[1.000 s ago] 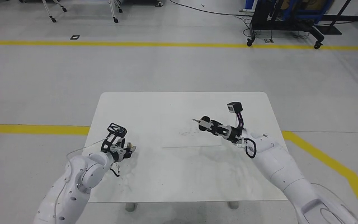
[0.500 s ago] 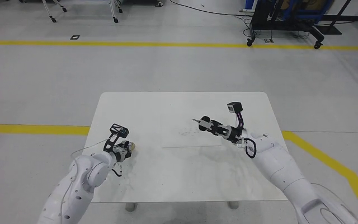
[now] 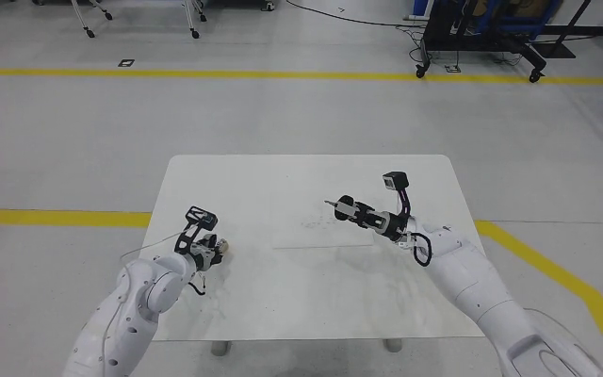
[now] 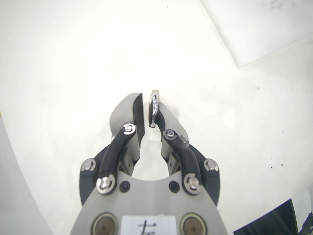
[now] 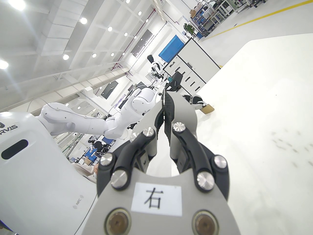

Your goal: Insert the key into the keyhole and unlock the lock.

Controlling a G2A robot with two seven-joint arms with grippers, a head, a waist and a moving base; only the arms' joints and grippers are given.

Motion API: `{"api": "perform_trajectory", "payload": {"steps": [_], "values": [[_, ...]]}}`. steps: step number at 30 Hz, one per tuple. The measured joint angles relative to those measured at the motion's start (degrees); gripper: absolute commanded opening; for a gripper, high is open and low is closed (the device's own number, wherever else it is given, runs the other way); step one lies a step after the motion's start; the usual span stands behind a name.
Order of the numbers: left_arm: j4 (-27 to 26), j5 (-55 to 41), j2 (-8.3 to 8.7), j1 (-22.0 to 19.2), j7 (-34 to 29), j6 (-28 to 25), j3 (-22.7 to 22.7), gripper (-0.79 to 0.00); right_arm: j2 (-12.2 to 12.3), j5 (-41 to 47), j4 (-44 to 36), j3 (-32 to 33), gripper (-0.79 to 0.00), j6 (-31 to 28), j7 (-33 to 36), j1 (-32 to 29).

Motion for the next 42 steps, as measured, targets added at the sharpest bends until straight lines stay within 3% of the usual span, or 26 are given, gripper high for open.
{"api": "perform_trajectory", "payload": {"steps": [5,8,9,10,22,29,37,40,42], "values": [[-0.09,0.07,-0.09,-0.11,0.03,-0.10,-0.13,-0.548,0.00,0.00,0.00,0.00,-0.785,0.00,0.00,0.00],[-0.06,0.12,-0.17,-0.28,-0.18,-0.23,0.01,-0.683,0.00,0.00,0.00,0.00,-0.785,0.00,0.00,0.00],[0.03,0.16,-0.21,-0.40,-0.21,-0.25,0.06,-0.773,0.00,0.00,0.00,0.00,-0.785,0.00,0.00,0.00],[0.16,0.19,-0.24,-0.51,-0.30,-0.23,0.10,-0.785,0.00,0.00,0.00,0.00,-0.785,0.00,0.00,0.00],[1.57,1.04,-0.60,-1.77,-0.94,0.22,0.58,-0.785,0.00,0.00,0.00,0.00,-0.785,0.00,0.00,0.00],[2.63,-4.38,-0.86,-1.98,3.86,-3.90,-0.16,-0.785,0.00,0.00,0.00,0.00,-0.785,0.00,0.00,0.00],[2.81,-4.40,-0.92,-1.96,3.95,-3.77,-0.11,-0.785,0.00,0.00,0.00,0.00,-0.785,0.00,0.00,0.00],[5.00,-11.78,-1.54,-4.05,3.76,-4.92,0.08,-0.785,-0.06,-0.26,-0.81,0.00,-0.785,0.79,-0.72,-0.28],[8.33,-21.53,-2.01,-7.37,1.13,-6.88,-0.24,-0.785,-0.34,1.05,-3.01,-0.12,-0.785,2.29,-2.13,-1.01]]}}
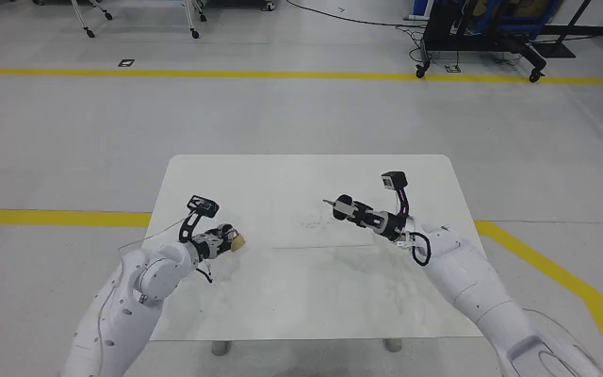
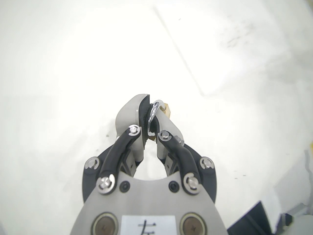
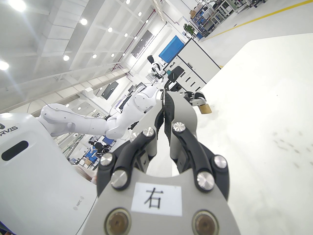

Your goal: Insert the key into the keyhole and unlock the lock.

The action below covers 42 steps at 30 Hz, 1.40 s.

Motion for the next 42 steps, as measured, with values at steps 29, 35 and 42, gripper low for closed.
{"api": "perform_trajectory", "payload": {"steps": [29,35,42], "values": [[18.75,-47.32,-2.76,-17.73,-26.30,7.41,3.28,-0.785,-3.60,26.34,-0.48,-3.09,-0.785,9.53,5.48,0.21],[33.11,-60.73,-6.20,-29.44,-36.31,18.73,12.00,-0.785,-5.58,22.98,3.54,-4.44,-0.785,9.55,-3.75,0.80],[44.05,-66.34,-11.92,-39.08,-38.53,22.25,22.04,-0.785,-6.77,21.24,4.39,-3.69,-0.785,8.67,-10.05,-0.48]]}}
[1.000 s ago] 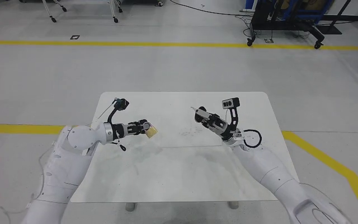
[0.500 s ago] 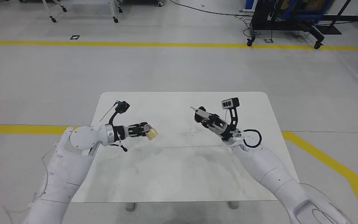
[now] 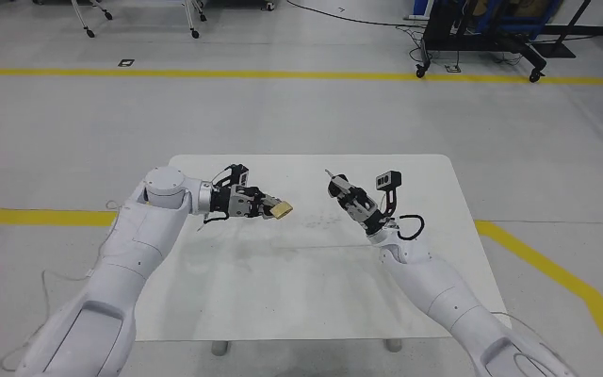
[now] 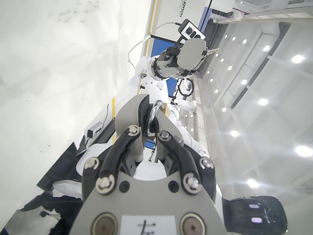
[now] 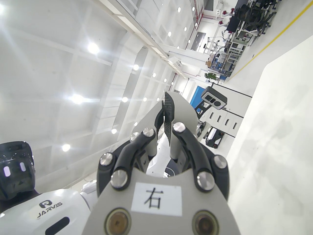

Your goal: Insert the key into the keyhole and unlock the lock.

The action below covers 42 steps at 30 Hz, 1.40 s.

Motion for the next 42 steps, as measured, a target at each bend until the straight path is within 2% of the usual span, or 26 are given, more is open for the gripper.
{"api": "perform_trajectory", "payload": {"steps": [2,14,16,19,23,27,30,31,42], "values": [[0.83,-0.57,-0.70,-0.99,-0.46,-0.51,1.08,-0.785,-0.02,0.38,-0.42,0.20,-0.785,0.50,0.08,-0.12],[0.73,-0.50,-0.61,-0.84,-0.38,-0.52,0.96,-0.785,-0.01,0.37,-0.40,0.18,-0.785,0.47,0.15,-0.10],[1.42,-2.07,-0.52,0.02,1.42,-1.29,-0.21,-0.785,-0.05,0.51,-0.85,0.01,-0.785,0.86,0.20,-0.34],[3.26,-3.99,-0.34,0.50,5.00,-2.84,-1.85,-0.785,0.01,2.23,-3.59,0.33,-0.785,7.79,0.84,-1.17],[4.15,-3.78,-0.94,-0.46,6.83,-2.98,-1.35,-0.785,0.50,2.65,-5.93,2.05,-0.785,17.98,-1.20,-2.52],[4.88,-0.47,-2.05,-2.52,8.91,-0.76,1.24,-0.785,1.47,-0.83,-10.74,4.88,-0.785,23.66,-8.18,-5.90],[6.51,1.43,-2.77,-4.11,8.32,5.80,3.31,-0.785,1.99,-3.95,-16.81,6.74,-0.785,24.72,-15.17,-8.94],[6.60,1.49,-2.80,-4.17,8.25,7.09,3.40,-0.785,2.01,-4.01,-17.88,6.84,-0.785,24.85,-15.57,-9.12],[6.45,1.41,-2.77,-4.02,8.35,5.49,3.31,-0.785,1.99,-3.86,-16.59,6.77,-0.785,24.84,-15.32,-8.95]]}}
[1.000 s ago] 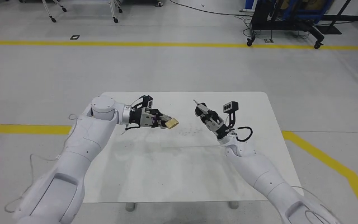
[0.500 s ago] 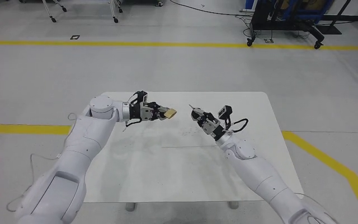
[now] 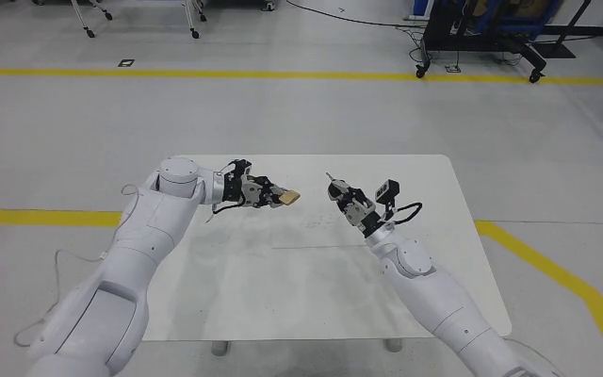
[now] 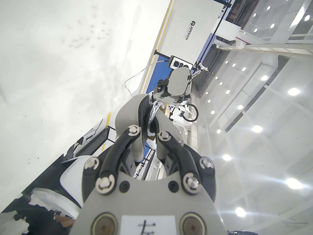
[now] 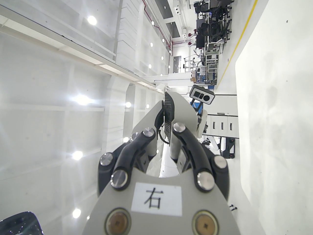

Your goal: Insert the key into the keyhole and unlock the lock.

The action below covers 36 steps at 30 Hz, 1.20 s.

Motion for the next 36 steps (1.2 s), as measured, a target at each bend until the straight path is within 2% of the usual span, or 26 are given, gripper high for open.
{"api": "perform_trajectory", "payload": {"steps": [4,9,12,19,25,28,33,36], "values": [[-3.49,0.55,0.10,1.52,2.39,-1.92,-0.27,-0.785,-0.07,-3.70,-1.85,-0.80,-0.785,2.43,-0.55,-0.92],[-5.83,0.61,0.67,2.87,3.30,-2.99,-1.60,-0.785,-0.09,-12.84,-7.97,-1.08,-0.785,6.20,-10.56,-4.21],[-7.36,1.49,1.06,3.64,4.53,-4.69,-2.35,-0.785,0.05,-15.63,-11.99,-0.78,-0.785,9.77,-13.34,-6.29],[-11.64,5.21,1.76,5.59,9.07,-5.19,-3.02,-0.785,0.42,-18.61,-18.75,0.80,-0.785,15.37,-14.17,-9.99],[-14.45,6.32,2.50,7.38,9.89,-4.97,-4.39,-0.785,0.32,-20.18,-20.88,1.13,-0.785,19.48,-13.69,-10.90],[-15.63,6.67,2.83,8.13,9.86,-4.58,-5.01,-0.785,0.06,-19.69,-21.02,1.19,-0.785,19.68,-13.32,-10.81],[-17.27,7.01,3.19,9.00,8.81,-4.03,-5.59,-0.785,-0.58,-14.54,-18.75,3.33,-0.785,14.43,-13.56,-10.11],[-17.62,6.93,3.24,9.20,7.84,-3.36,-5.59,-0.785,-1.04,-13.78,-16.66,3.35,-0.785,13.42,-13.16,-8.68]]}}
